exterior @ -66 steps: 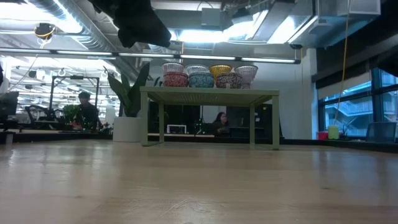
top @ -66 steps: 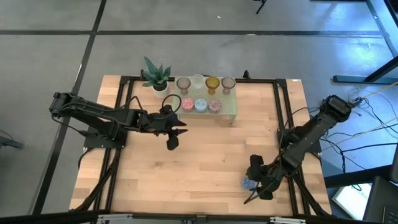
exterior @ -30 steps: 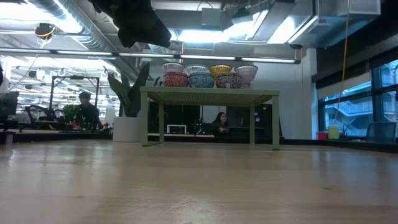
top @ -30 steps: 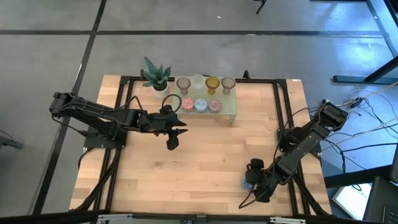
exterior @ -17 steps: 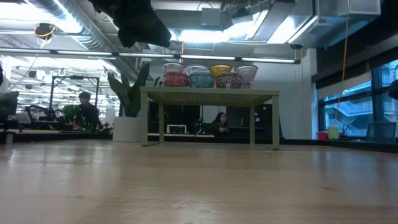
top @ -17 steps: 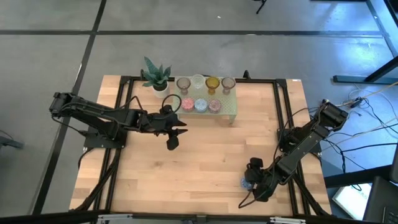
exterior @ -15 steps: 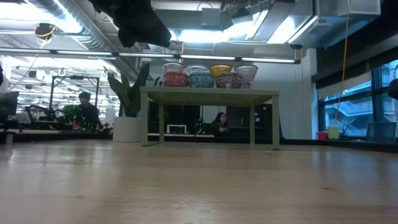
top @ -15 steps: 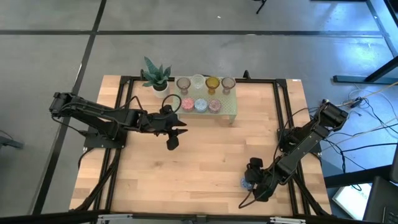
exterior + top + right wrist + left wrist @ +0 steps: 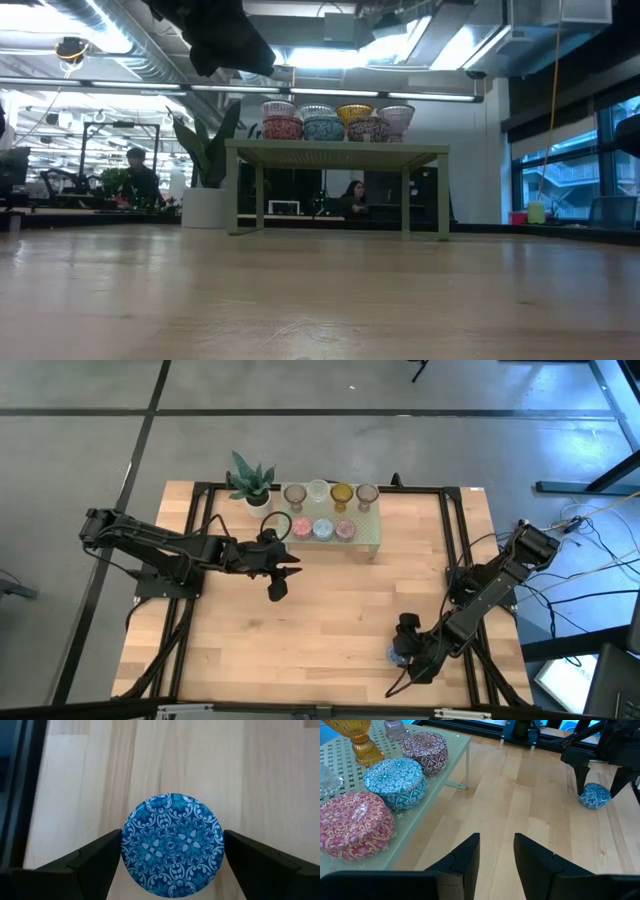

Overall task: Pick & Place candle stick holders
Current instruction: Put the blue scented candle on the shelf

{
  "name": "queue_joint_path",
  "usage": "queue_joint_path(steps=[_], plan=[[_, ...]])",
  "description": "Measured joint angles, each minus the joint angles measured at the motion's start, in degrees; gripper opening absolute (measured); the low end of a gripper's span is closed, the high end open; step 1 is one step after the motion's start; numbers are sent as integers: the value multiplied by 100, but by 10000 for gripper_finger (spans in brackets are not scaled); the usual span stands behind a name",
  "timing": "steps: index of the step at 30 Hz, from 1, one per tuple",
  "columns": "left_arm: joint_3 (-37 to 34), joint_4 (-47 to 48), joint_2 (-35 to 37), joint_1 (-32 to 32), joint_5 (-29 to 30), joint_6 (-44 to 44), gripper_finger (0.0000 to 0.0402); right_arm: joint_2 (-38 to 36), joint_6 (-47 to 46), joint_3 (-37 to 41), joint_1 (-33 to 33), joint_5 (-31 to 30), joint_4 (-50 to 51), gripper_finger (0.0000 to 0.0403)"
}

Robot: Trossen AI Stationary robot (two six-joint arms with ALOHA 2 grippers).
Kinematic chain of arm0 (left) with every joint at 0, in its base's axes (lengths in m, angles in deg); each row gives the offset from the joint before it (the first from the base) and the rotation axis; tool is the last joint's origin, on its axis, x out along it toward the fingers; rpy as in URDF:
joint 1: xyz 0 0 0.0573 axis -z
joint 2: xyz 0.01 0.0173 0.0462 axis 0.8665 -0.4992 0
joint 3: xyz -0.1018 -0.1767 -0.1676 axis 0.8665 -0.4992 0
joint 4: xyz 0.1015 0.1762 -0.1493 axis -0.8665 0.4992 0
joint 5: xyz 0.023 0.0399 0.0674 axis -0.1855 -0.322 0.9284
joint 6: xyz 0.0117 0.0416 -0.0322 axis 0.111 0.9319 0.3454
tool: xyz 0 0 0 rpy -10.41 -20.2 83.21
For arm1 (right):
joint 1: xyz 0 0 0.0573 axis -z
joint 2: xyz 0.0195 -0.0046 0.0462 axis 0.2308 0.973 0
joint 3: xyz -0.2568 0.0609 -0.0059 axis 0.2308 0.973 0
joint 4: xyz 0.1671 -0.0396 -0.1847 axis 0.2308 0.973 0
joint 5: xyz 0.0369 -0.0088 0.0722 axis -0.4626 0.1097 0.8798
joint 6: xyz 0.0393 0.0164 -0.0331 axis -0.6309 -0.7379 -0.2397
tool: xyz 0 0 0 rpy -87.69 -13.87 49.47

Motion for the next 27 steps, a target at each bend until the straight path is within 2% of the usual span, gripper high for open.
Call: queue_joint_path(steps=[3, 11, 19, 27], plan=[[0, 0, 0, 0, -1, -2, 116, 0, 1, 0, 20, -35, -1, 340], [0, 0, 0, 0, -1, -1, 116, -7, -6, 0, 22, -33, -19, 288], [0, 2, 0, 0, -1, -2, 116, -4, -19, 0, 26, -16, -83, 307], [0, 2, -2, 0, -1, -2, 116, -10, -21, 0, 255, -20, -105, 289]])
